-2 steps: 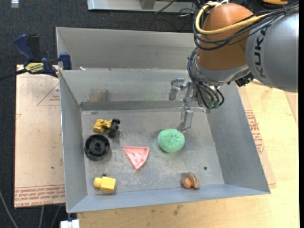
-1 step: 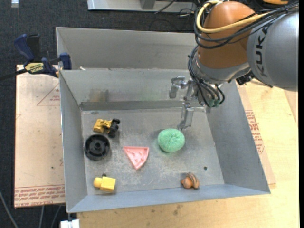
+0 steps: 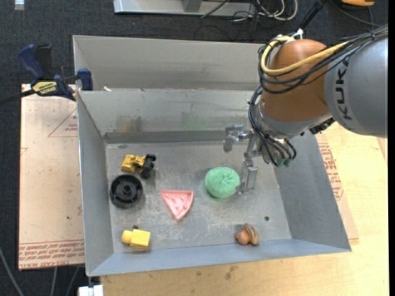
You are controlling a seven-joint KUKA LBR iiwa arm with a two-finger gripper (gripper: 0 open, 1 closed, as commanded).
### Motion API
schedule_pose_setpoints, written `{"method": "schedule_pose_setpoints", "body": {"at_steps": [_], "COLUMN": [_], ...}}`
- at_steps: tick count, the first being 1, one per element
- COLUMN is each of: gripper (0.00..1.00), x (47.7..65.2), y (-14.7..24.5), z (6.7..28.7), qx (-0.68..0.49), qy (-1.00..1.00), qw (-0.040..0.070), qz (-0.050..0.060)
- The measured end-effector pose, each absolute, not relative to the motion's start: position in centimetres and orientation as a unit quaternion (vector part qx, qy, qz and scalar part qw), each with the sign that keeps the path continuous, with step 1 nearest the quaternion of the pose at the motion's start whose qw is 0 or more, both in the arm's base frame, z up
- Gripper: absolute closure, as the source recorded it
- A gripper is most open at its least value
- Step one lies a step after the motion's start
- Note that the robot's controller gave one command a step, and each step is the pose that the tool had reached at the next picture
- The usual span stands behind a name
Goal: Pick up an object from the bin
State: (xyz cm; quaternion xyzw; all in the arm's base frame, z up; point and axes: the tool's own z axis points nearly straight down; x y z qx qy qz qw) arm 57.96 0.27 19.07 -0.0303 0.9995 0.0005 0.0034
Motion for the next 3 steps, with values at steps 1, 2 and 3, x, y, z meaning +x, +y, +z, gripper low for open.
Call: {"method": "schedule_pose_setpoints", "body": {"at_steps": [1, 2, 3], "gripper": [0.0, 0.0, 1.0], "x": [57.4, 57.2, 61.0], "y": [-1.7, -0.7, 0.3], "z": [14.6, 8.3, 7.0], "qx": [-0.1, -0.095, -0.084], "qy": [0.995, 0.995, 0.996], "qw": [0.001, 0.004, 0.001], "qz": [0.0, 0.0, 0.001]}}
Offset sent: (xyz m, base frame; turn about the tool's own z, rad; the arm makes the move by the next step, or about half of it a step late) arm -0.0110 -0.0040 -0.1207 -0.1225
